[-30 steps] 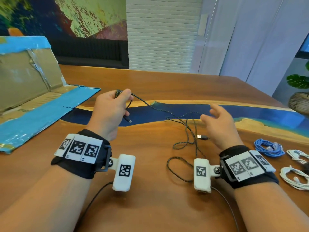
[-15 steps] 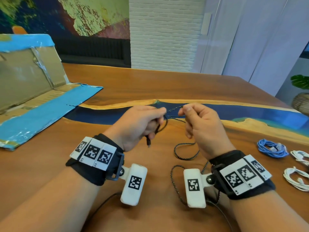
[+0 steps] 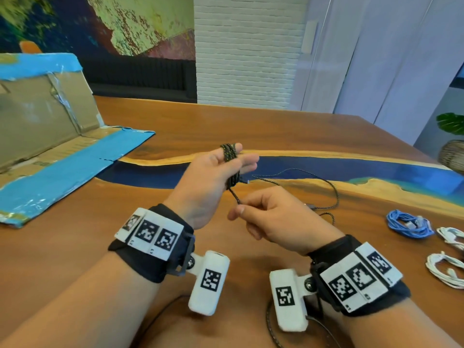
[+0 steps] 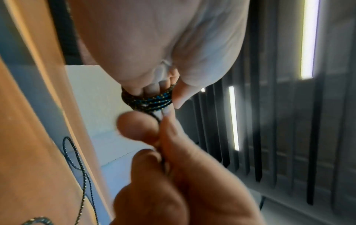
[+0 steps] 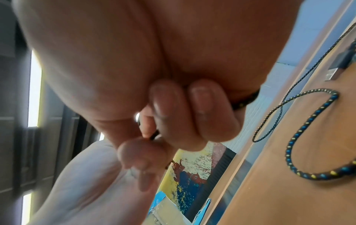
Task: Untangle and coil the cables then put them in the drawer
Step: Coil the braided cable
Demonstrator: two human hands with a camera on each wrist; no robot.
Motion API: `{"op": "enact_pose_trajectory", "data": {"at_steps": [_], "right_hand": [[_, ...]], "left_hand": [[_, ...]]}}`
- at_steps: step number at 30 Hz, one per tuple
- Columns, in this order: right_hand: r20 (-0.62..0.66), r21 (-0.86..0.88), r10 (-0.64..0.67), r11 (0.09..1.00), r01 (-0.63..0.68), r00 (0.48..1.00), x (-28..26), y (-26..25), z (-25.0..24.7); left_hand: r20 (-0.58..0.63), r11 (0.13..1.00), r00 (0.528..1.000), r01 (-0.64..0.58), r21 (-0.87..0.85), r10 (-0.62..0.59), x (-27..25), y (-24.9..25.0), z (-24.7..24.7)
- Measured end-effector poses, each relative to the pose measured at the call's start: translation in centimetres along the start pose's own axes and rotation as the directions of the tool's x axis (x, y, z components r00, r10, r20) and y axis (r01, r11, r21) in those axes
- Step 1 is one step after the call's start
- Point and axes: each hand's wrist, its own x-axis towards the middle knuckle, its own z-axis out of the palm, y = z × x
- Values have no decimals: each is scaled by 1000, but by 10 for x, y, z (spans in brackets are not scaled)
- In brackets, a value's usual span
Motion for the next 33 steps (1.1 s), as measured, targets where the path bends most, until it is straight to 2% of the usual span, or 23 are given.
{"op": "enact_pose_trajectory", "data": {"at_steps": [2,5,8,11,15,19,23,27,30,33], "right_hand": [[-91,30,-25,999,28,996,1,-1,-3],[-272,65,-57,995,77,961,3,4,-8],[-289,127,-74,985,115,954,3,5,-8],[-317,104,-138,978,179,938,0,4,-11],[-341,110,-118,980,164,933,1,8,-16],[-207,23,-92,995,99,974,-1,10,-22],[-85,89,-110,989,117,990,-4,9,-25],[-130,-22,-126,992,124,984,-7,6,-29],[-203,-127,-144,985,120,969,-6,11,-32],[-251,-111,-194,979,171,948,-5,12,-30]], "left_hand": [[23,979,999,29,200,-34,-1,-4,2],[79,919,995,29,392,-65,0,-8,3],[135,864,987,10,503,-90,0,-6,-1],[186,826,964,55,560,-190,-3,-4,-2],[187,874,936,191,448,-300,-10,-3,5],[150,890,936,241,388,-319,-10,-4,3],[191,903,915,284,323,-356,-12,-3,1],[285,911,875,326,251,-392,-13,-2,1],[308,903,852,370,221,-424,-13,-1,1],[357,907,834,393,150,-420,-13,2,-1]]}}
